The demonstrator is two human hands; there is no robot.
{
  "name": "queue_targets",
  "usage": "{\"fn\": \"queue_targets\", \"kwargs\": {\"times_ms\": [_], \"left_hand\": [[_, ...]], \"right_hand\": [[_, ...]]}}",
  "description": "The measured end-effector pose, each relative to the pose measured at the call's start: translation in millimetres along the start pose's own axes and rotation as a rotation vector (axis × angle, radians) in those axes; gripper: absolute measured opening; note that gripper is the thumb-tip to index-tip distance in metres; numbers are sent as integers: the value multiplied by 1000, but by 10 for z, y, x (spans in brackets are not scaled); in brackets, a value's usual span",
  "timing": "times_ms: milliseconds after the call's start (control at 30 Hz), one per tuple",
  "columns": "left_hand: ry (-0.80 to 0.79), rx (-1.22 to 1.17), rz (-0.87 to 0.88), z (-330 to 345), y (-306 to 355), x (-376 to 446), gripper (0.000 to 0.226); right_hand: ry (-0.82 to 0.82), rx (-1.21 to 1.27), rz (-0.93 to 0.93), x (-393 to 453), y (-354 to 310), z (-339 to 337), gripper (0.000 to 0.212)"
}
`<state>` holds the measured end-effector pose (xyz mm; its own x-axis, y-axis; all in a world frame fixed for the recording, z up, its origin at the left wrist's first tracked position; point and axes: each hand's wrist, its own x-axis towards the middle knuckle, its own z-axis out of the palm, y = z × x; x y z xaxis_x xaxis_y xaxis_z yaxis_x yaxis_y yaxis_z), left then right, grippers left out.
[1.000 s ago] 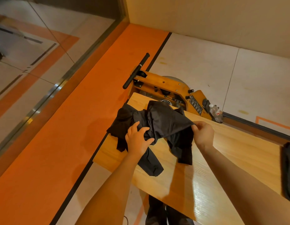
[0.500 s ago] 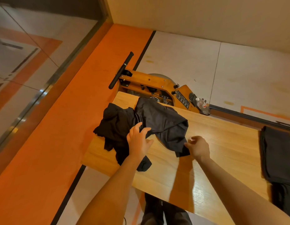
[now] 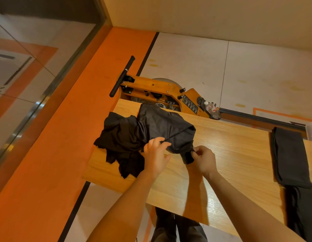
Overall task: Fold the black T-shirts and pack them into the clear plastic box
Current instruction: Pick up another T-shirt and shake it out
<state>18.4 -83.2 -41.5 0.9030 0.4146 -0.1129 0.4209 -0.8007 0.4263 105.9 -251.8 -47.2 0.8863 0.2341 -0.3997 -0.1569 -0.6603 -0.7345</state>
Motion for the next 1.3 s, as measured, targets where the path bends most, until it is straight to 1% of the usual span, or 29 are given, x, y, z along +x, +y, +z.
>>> {"fn": "queue_targets", "kwargs": {"times_ms": [67, 133, 233, 300, 367, 400, 467, 533, 600, 733, 833, 900, 1033, 1100, 1200, 1300], "left_hand": [[-25, -14, 57, 42, 130, 21, 44], [-57, -35, 79, 80, 265, 58, 48], [-76, -86, 59, 118, 394, 141, 46], [-74, -124, 40, 128, 421, 212, 33], [-66, -167, 33, 125, 414, 276, 15], [-71, -197, 29, 112, 411, 300, 10], [-108, -283, 11, 56, 419, 337, 6], [-160, -354, -21, -34, 462, 362, 7], [-179, -383, -26, -123, 516, 404, 9], [-167, -474, 8, -350, 613, 489, 13], [-157, -514, 31, -586, 601, 554, 16], [-135, -498, 29, -757, 557, 599, 16], [-87, -486, 28, -1121, 536, 630, 16], [-57, -476, 33, -1280, 557, 629, 14], [-31, -500, 21, -1461, 578, 623, 10], [-56, -576, -1, -1597, 584, 592, 12]], "right_hand": [[3, 101, 4, 2, -36, -53, 14], [-7, 176, -9, 7, -66, -88, 17], [-46, 267, -35, 33, -101, -144, 7], [-56, 296, -55, 66, -120, -197, 8], [-60, 328, -63, 85, -171, -263, 11], [-65, 343, -64, 91, -195, -298, 12], [-75, 357, -67, 125, -210, -348, 13], [-83, 348, -79, 155, -237, -396, 13], [-69, 337, -98, 192, -287, -440, 13], [-40, 316, -156, 237, -458, -582, 14], [-59, 339, -205, 250, -613, -752, 9], [-91, 365, -227, 254, -713, -887, 6], [-205, 359, -241, 270, -875, -1088, 20], [-198, 351, -227, 263, -940, -1136, 27], [-164, 413, -205, 239, -1006, -1173, 32], [-154, 519, -188, 196, -1074, -1205, 33]]}}
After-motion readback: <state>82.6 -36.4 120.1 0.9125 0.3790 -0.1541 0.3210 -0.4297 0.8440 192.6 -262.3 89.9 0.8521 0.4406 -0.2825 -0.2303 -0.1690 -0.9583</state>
